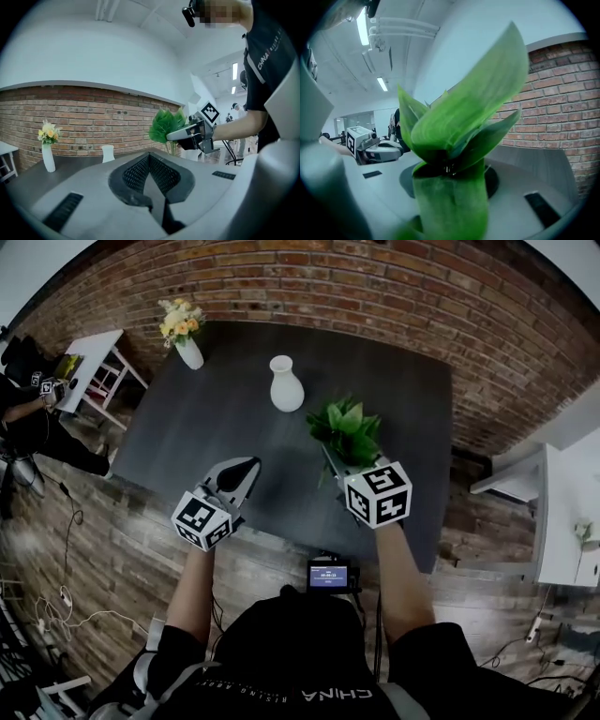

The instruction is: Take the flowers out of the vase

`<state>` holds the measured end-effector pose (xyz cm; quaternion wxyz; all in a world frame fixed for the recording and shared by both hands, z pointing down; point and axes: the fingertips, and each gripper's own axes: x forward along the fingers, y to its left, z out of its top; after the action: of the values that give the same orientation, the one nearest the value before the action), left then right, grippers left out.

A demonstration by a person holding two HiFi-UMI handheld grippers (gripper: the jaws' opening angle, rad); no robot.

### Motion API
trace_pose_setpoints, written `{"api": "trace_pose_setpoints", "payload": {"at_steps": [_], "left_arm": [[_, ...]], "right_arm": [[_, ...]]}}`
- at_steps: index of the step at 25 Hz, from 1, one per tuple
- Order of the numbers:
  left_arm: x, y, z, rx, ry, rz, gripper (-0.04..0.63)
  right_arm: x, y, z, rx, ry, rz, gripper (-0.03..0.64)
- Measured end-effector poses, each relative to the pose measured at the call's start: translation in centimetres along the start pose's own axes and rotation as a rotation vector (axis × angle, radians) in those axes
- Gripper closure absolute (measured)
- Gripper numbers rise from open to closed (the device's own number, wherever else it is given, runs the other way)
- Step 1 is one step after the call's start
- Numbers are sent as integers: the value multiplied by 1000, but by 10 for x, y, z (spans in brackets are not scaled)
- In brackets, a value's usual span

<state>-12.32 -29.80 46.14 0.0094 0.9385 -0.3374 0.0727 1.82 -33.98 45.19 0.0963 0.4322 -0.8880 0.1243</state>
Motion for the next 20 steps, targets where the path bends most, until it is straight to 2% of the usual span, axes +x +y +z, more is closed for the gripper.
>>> {"api": "trace_pose_setpoints", "payload": {"at_steps": [10,14,20], "left_arm": [[-93,-55,-23,-47,-9,-35,591],[-103,-74,-24,-67,-25,-33,591],[-93,-90,-15,-76,-40,-34,591]], "right_arm": [[-61,98,-37,-16,10,-44,515],[-82,113,-42,-17,8,-58,515],[-97,111,-37,-22,1,-58,515]]}}
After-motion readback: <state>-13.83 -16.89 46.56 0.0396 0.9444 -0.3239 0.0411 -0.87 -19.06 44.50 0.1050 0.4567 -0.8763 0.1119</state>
